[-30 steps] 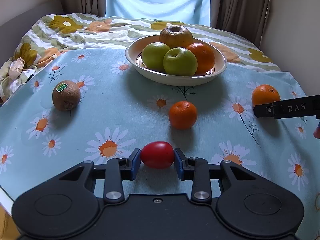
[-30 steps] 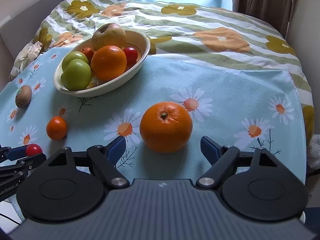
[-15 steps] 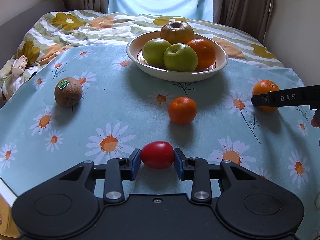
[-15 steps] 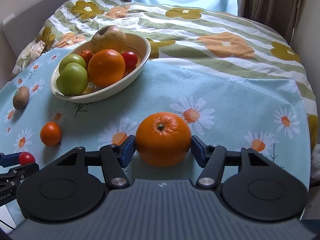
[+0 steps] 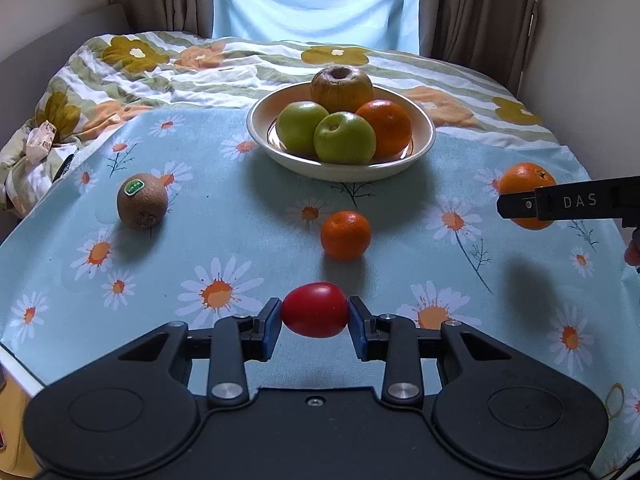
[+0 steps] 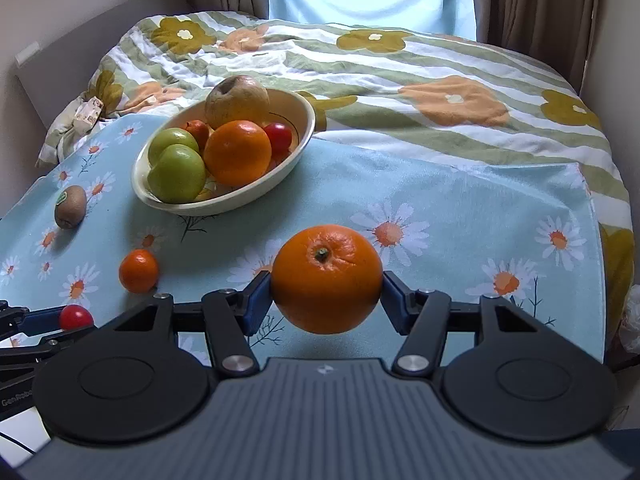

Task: Organize fruits
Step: 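Carry the tomato with the left gripper to the bowl while the right gripper carries the orange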

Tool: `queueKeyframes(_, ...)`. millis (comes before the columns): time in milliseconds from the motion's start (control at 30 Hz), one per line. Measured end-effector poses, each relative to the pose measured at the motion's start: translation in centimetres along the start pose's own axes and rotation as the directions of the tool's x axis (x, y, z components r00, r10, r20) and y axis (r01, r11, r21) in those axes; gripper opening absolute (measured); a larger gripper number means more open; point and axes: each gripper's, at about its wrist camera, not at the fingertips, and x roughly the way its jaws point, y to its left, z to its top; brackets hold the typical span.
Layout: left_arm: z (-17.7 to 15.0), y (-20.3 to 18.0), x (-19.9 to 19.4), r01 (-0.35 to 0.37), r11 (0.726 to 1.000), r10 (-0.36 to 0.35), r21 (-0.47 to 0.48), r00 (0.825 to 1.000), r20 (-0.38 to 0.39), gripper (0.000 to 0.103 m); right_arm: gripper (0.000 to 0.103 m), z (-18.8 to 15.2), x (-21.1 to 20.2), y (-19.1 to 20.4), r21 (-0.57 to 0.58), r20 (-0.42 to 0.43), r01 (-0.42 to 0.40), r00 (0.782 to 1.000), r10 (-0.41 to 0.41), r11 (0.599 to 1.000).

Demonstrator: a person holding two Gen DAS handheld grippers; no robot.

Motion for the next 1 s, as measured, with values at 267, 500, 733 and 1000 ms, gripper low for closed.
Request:
queueKeyframes(267,1.4,0.1,-3.7,0.014,1.0,-0.016,0.026,0.998,0.069,0.039,0.073,1.0,-3.7,2.2,-0.014,0.048,-0.022,0.999,0.023,1.0)
queueKeyframes(500,3.9,1.4,-5.7,0.02,0.999,-0.024,0.031,0.991,0.132,0.039,0.073,2.9,-5.7,4.1,-0.02,0.081,-0.027,0.996,0.029,0.999)
queueKeyframes(733,7.2,3.1,-6.2,0.043,0.997,-0.053,0.057,0.984,0.172,0.039,0.073,5.0,-6.6,6.4,-0.011,0.111,-0.016,0.994,0.017,1.0)
queueKeyframes(1000,11.0,5.5,-4.9,0.077,0.993,-0.093,0.092,0.979,0.18,0.039,0.073,7.7,-5.7,8.6,0.031,0.123,0.013,0.992,-0.017,0.999)
